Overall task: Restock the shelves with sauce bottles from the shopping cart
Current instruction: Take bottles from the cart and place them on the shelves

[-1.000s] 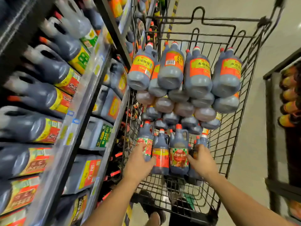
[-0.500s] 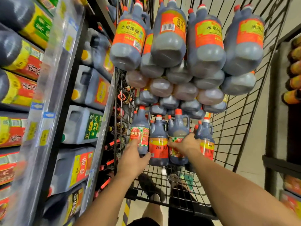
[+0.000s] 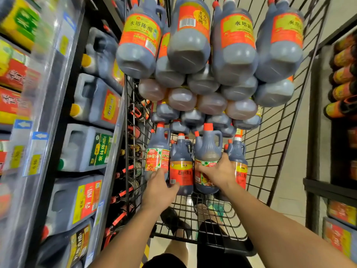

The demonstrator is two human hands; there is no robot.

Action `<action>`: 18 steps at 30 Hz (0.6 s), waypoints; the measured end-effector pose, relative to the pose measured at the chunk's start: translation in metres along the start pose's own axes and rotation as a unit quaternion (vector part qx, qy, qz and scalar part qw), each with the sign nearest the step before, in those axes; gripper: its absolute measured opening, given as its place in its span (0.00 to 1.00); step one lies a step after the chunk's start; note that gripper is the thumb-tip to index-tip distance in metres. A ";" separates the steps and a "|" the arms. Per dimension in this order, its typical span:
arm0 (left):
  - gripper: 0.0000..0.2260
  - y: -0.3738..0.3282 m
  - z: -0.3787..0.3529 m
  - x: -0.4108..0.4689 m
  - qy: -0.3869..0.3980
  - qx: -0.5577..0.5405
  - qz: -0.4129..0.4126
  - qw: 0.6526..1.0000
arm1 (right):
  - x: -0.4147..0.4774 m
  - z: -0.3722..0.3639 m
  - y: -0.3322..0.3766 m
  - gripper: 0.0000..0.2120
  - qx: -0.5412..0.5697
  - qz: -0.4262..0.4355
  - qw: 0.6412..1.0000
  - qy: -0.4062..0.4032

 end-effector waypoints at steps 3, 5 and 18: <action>0.15 -0.009 -0.008 0.004 -0.004 0.016 0.000 1.000 | -0.013 0.022 -0.001 0.34 0.042 0.049 0.998 -0.006; 0.18 -0.015 -0.014 0.008 -0.019 0.029 0.003 0.999 | -0.022 0.038 -0.001 0.33 0.052 0.075 0.996 -0.012; 0.50 -0.031 -0.069 0.060 -0.044 0.132 0.149 0.979 | -0.072 0.118 -0.003 0.30 0.162 0.137 0.977 -0.004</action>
Point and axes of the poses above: each hand's wrist, its own x-axis towards the middle knuckle, its own z-axis out of the back of the hand, y = z × x, the point moved 4 cm from there along x, towards the middle knuckle, and after that the axes turned 14 degrees about -z, right-handed, at the moved point
